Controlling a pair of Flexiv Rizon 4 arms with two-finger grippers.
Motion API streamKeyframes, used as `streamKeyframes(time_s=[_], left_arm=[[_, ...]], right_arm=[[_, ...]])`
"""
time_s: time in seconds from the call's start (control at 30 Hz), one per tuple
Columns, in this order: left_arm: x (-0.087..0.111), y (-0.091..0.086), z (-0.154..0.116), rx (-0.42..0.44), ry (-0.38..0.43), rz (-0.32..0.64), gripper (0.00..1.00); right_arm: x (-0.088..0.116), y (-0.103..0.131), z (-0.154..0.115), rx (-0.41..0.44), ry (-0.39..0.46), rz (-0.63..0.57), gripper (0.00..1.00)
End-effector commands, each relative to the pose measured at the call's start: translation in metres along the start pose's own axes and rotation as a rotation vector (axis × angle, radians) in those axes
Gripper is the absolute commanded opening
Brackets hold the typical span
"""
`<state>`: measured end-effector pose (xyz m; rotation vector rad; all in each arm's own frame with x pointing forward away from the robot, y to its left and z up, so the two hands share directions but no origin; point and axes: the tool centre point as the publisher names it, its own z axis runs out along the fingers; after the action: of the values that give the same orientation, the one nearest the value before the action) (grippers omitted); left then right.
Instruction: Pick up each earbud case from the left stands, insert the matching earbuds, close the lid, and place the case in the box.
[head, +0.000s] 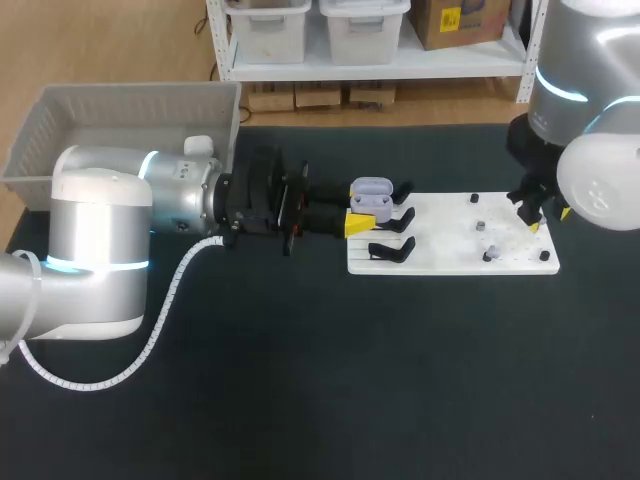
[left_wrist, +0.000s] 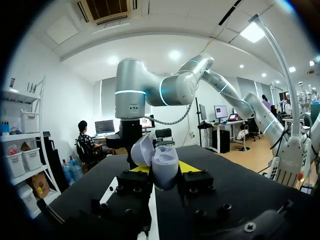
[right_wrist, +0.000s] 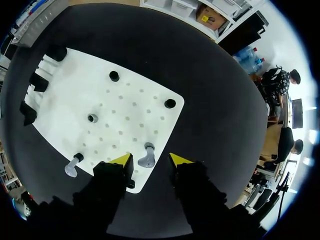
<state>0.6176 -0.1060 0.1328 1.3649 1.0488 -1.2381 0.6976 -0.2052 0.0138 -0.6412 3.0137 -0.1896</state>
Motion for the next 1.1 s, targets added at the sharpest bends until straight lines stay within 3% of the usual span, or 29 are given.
streamKeyframes(time_s=[0.03, 0.63, 0.67, 0.73, 1.1], left_arm=[[0.000, -0.001, 0.000, -0.005, -0.001, 0.002, 0.00], [0.000, -0.001, 0.000, -0.005, -0.001, 0.002, 0.00], [0.000, -0.001, 0.000, -0.005, -0.001, 0.002, 0.00], [0.000, -0.001, 0.000, -0.005, -0.001, 0.002, 0.00], [0.000, -0.001, 0.000, -0.005, -0.001, 0.002, 0.00]], right_arm=[[-0.002, 0.000, 0.003, 0.005, 0.005, 0.003, 0.43], [-0.001, 0.000, 0.005, 0.012, 0.008, 0.010, 0.28], [-0.001, 0.000, 0.005, 0.012, 0.008, 0.010, 0.24], [-0.001, 0.000, 0.005, 0.013, 0.008, 0.011, 0.00], [0.018, 0.009, -0.020, 0.061, -0.001, 0.011, 0.00]])
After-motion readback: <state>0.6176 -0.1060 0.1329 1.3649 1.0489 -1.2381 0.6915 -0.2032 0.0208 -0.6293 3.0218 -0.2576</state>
